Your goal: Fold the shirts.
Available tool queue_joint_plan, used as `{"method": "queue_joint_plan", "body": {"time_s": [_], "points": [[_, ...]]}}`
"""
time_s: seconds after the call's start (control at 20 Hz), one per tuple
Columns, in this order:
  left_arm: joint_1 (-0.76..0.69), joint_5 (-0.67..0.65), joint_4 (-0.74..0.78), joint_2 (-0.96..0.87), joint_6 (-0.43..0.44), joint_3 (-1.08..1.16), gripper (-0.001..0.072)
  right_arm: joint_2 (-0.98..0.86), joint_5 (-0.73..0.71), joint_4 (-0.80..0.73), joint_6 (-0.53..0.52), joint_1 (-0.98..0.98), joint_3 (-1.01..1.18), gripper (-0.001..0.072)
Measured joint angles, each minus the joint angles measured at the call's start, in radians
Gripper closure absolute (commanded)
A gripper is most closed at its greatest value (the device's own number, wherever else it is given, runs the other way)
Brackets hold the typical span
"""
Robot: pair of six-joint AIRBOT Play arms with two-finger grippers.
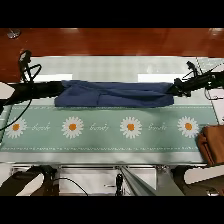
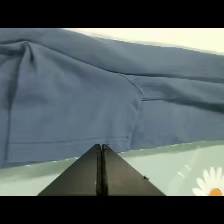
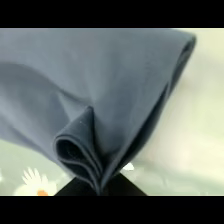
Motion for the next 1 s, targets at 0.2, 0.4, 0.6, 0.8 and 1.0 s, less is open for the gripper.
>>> {"method": "queue_joint_plan", "body": {"time_s": [0.2, 0.4, 0.6, 0.8, 1.0], "points": [[-0.133, 0.008, -0.006, -0.083, 0.023, 0.116, 0.0680, 0.290, -0.005, -0.067, 0.002, -0.025, -0.158, 0.0692], [-0.287, -0.009, -0.003, -0.260, 0.029, 0.320, 0.0680, 0.617, -0.012, -0.092, 0.020, -0.032, -0.333, 0.0691], [-0.447, -0.077, -0.002, -0.488, 0.029, 0.529, 0.0680, 0.892, 0.006, -0.091, 0.082, -0.034, -0.415, 0.0691], [-0.613, -0.139, -0.003, -0.681, -0.016, 0.670, 0.0680, 1.058, 0.030, -0.075, 0.127, -0.034, -0.439, 0.0691], [-0.761, -0.131, -0.040, -0.813, -0.053, 0.760, 0.0680, 1.113, 0.047, -0.068, 0.151, -0.034, -0.445, 0.0691]]}}
